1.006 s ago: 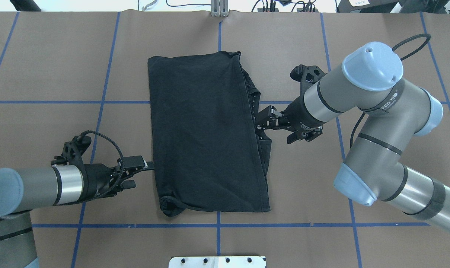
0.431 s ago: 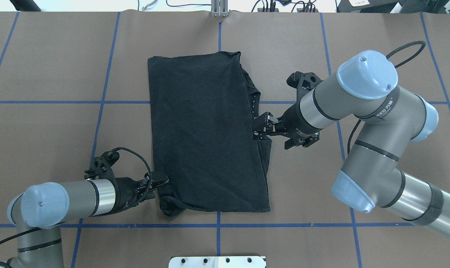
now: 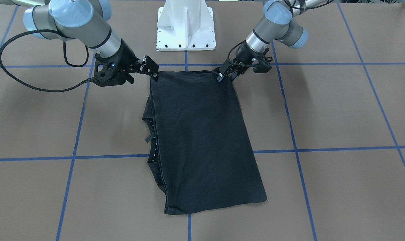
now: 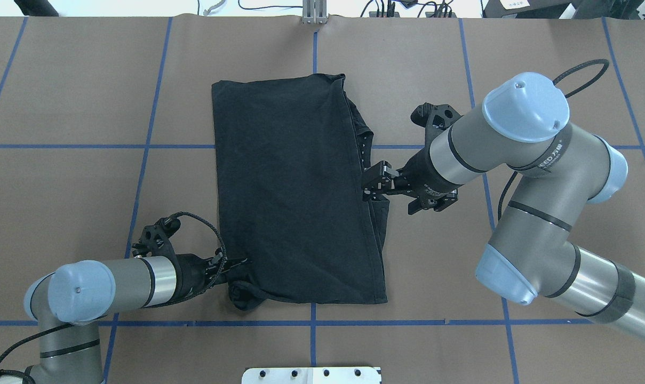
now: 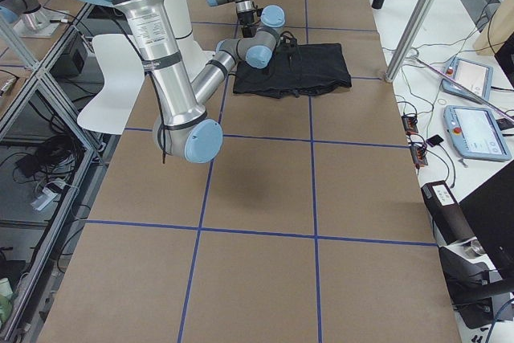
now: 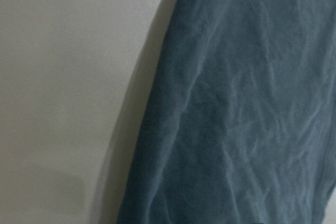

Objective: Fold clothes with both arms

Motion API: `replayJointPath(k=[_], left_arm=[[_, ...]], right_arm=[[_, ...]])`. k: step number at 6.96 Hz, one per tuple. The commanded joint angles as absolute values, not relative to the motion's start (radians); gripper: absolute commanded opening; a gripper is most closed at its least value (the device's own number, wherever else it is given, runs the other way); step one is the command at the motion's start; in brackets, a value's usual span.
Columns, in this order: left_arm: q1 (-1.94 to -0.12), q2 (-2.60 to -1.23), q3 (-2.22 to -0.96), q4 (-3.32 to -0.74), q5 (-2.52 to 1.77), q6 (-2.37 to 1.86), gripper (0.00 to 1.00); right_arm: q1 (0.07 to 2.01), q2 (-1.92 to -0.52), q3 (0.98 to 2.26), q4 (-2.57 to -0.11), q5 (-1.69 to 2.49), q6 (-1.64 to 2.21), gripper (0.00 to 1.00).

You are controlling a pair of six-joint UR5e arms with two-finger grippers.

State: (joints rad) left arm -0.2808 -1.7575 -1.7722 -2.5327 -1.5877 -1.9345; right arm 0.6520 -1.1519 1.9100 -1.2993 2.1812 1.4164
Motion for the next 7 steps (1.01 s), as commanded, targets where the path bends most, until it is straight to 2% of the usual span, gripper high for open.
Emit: replayJointPath(k=[1,5,6,7], left_arm=[[-0.276,-1.756,-1.775,-2.533,-1.588,-1.934,0.82],[-0.227,-1.756,-1.789,-2.531,-1.565,-1.936,0.82],[-0.226,-1.758,-1.790,-2.530,-1.565,-1.936,0.79],[-0.224,-1.756,-1.786,-2.530,-1.565,-1.936,0.68]], right_arm=[[0.653,-1.152,1.911,-1.299,2.183,1.416,1.00],[0.653,-1.152,1.917,-1.299,2.184,1.416,1.00],[0.655,-1.152,1.916,-1.299,2.186,1.416,1.00],[0.655,-1.154,1.916,-1.299,2.186,1.416,1.00]])
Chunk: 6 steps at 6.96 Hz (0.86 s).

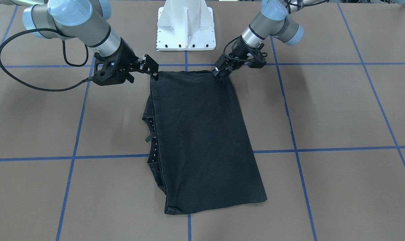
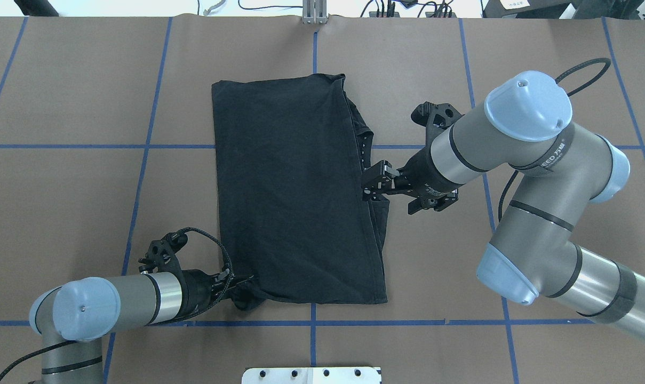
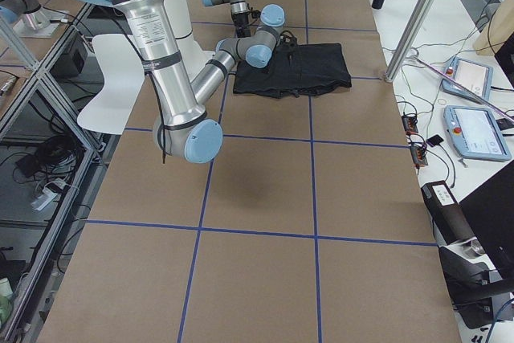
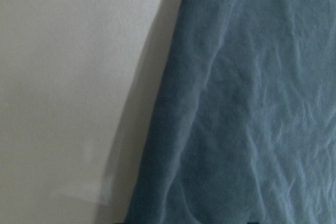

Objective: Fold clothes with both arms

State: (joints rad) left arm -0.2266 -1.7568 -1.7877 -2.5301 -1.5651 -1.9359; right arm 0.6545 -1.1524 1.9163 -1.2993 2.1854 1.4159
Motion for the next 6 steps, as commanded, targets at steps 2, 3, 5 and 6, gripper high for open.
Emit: replayJointPath(k=[2,3,5,6], left_arm=[[-0.222,-1.753,-1.783,-2.530,-1.565,-1.936,0.38],[-0.222,-1.749,-1.784,-2.530,-1.565,-1.936,0.12],[-0.224,-1.749,-1.790,-2.530,-1.568,-1.936,0.00],[-0.225,-1.753,-1.796,-2.530,-1.571,-1.934,0.00]], right_arm=[[0.655,-1.155,1.916,-1.299,2.186,1.416,1.00],[0.655,-1.161,1.917,-1.299,2.186,1.416,1.00],[0.641,-1.167,1.922,-1.298,2.178,1.455,1.00],[0.596,-1.167,1.936,-1.298,2.149,1.532,1.00]])
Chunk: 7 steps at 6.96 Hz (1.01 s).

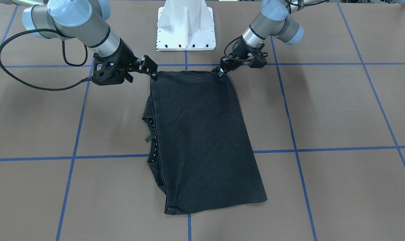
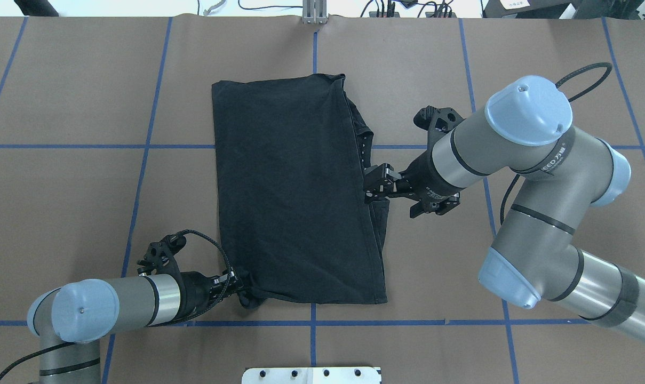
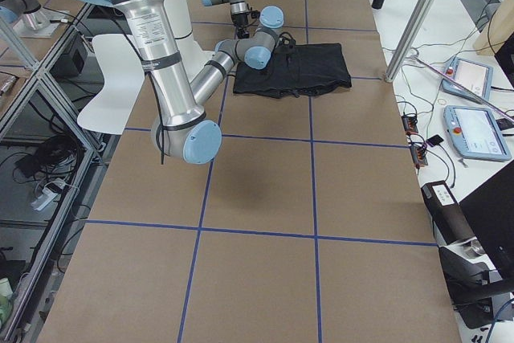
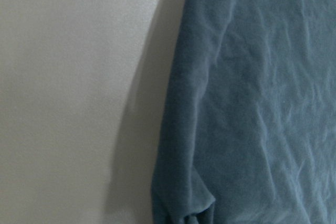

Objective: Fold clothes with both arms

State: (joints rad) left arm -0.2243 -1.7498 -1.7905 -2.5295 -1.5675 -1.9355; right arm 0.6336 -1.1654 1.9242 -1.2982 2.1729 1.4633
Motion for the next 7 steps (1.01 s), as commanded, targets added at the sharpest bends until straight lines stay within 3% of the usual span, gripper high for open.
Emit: replayJointPath(k=[1,4,7], left_arm=[[-0.225,-1.756,-1.799,-2.530,-1.574,-1.934,0.00],[-0.224,-1.756,-1.831,-2.514,-1.575,-1.934,0.00],[-0.224,-1.756,-1.833,-2.514,-1.575,-1.934,0.00]], right_arm=[[0.506,-1.170,1.948,-1.299,2.049,1.630,1.00],[0.326,-1.192,1.918,-1.318,1.861,1.703,1.00],[0.322,-1.177,1.873,-1.367,1.832,1.675,1.00]])
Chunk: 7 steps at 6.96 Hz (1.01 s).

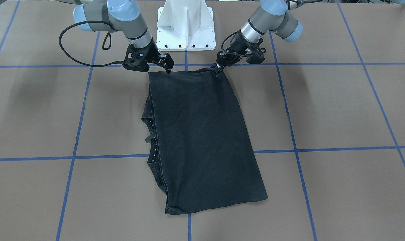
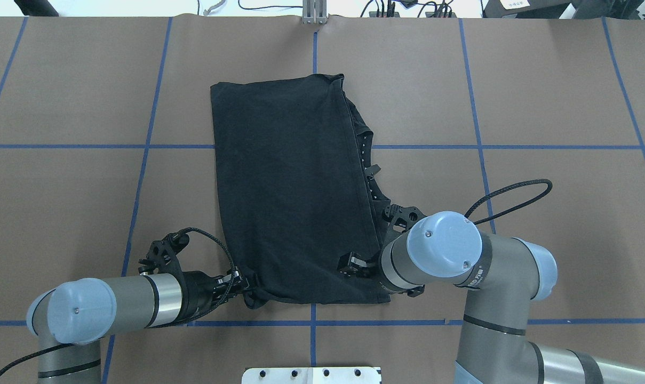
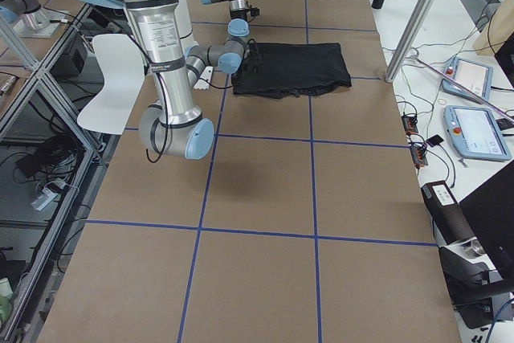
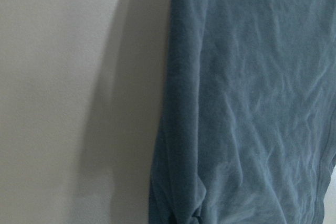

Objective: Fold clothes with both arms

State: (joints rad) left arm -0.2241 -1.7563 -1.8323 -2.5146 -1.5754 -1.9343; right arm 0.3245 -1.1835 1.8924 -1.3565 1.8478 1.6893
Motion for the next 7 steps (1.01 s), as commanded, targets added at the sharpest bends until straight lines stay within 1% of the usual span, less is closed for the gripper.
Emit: replayJointPath(k=[1,3,7], left_arm=[[-0.224,-1.756,-1.833,-2.514,-1.575,-1.934,0.00],[-0.224,-1.756,-1.835,-2.514,-1.575,-1.934,0.00],[-0.224,-1.756,-1.835,-2.514,-1.577,-1.934,0.00]], right_arm=[[0.322,-1.175,1.861,-1.367,1.827,1.661,1.00],[0.324,-1.126,1.797,-1.365,1.821,1.655,1.00],[0.330,-1.137,1.802,-1.367,1.835,1.655,1.00]])
